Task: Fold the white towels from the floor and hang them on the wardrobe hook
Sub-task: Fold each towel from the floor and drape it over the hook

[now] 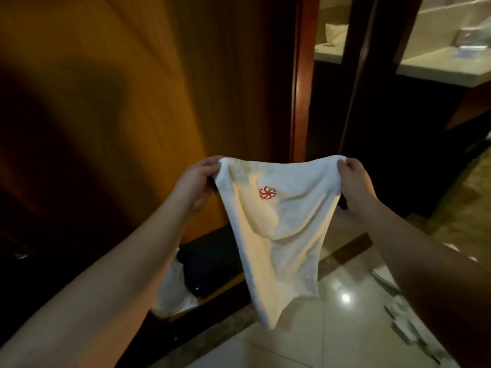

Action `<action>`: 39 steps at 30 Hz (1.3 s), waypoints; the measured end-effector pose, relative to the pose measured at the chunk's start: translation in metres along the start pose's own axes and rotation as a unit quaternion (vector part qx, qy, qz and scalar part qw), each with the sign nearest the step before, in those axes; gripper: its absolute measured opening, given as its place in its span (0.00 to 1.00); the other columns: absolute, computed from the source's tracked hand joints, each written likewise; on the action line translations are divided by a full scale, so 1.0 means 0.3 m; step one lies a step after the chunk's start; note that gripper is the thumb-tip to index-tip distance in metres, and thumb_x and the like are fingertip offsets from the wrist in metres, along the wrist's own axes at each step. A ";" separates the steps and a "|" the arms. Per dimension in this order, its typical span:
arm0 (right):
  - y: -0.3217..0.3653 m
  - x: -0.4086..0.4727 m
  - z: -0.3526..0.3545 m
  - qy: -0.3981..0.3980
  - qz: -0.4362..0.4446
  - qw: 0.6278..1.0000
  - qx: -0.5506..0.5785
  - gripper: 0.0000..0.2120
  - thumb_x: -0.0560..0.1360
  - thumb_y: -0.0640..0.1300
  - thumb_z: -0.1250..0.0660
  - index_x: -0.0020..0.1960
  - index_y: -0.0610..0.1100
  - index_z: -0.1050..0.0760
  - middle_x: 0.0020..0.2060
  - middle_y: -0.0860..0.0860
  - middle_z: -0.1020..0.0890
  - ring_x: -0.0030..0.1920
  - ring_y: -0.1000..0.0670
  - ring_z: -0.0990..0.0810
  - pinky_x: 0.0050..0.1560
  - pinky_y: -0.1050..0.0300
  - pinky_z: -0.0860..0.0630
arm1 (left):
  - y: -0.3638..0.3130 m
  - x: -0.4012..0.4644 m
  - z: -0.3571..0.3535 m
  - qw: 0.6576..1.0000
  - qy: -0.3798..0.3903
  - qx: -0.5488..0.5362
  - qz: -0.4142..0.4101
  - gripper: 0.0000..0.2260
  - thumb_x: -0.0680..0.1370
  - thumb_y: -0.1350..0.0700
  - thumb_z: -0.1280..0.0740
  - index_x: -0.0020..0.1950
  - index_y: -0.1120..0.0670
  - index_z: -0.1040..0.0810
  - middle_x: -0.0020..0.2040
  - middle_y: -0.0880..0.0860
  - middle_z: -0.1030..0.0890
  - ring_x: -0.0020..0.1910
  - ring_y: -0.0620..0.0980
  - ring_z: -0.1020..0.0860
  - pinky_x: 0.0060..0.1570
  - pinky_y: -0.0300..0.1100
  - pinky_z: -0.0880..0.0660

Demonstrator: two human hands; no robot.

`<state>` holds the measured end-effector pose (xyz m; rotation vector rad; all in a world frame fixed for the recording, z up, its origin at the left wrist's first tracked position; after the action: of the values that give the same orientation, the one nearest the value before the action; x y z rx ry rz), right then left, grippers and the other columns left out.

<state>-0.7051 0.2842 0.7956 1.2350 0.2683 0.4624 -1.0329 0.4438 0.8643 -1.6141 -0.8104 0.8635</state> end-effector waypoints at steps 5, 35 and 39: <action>0.072 -0.100 -0.148 0.035 -0.016 0.999 0.031 0.26 0.78 0.63 0.44 0.71 0.53 0.30 0.49 0.53 0.20 0.47 0.50 0.19 0.44 0.49 0.22 | -0.057 -0.076 0.209 1.000 -0.020 -0.001 0.003 0.15 0.81 0.60 0.35 0.67 0.62 0.23 0.60 0.62 0.19 0.56 0.57 0.19 0.51 0.46 0.20; 0.388 -0.197 -0.397 0.311 -0.220 0.857 0.347 0.19 0.85 0.46 0.39 0.74 0.40 0.31 0.63 0.42 0.19 0.55 0.45 0.18 0.61 0.43 0.23 | -0.179 -0.264 0.381 0.953 -0.240 -0.185 0.018 0.09 0.83 0.57 0.35 0.56 0.62 0.21 0.45 0.58 0.14 0.42 0.55 0.15 0.42 0.51 0.20; 0.397 -0.367 -0.446 0.305 -0.213 0.850 0.374 0.23 0.84 0.47 0.37 0.75 0.38 0.32 0.67 0.41 0.21 0.62 0.44 0.19 0.53 0.48 0.18 | -0.123 -0.267 0.270 0.953 -0.250 -0.168 -0.016 0.09 0.81 0.55 0.32 0.55 0.61 0.20 0.47 0.58 0.13 0.42 0.53 0.14 0.39 0.49 0.18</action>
<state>-0.8835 0.3744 0.8608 1.6915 1.3434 0.3532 -1.1456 0.4213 0.8980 -1.6856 -1.3970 1.1821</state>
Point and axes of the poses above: each hand's wrist, its own x-axis towards the middle knuckle, its own z-axis out of the back of the hand, y = z × x, the point moved 5 cm from there along x, towards the middle knuckle
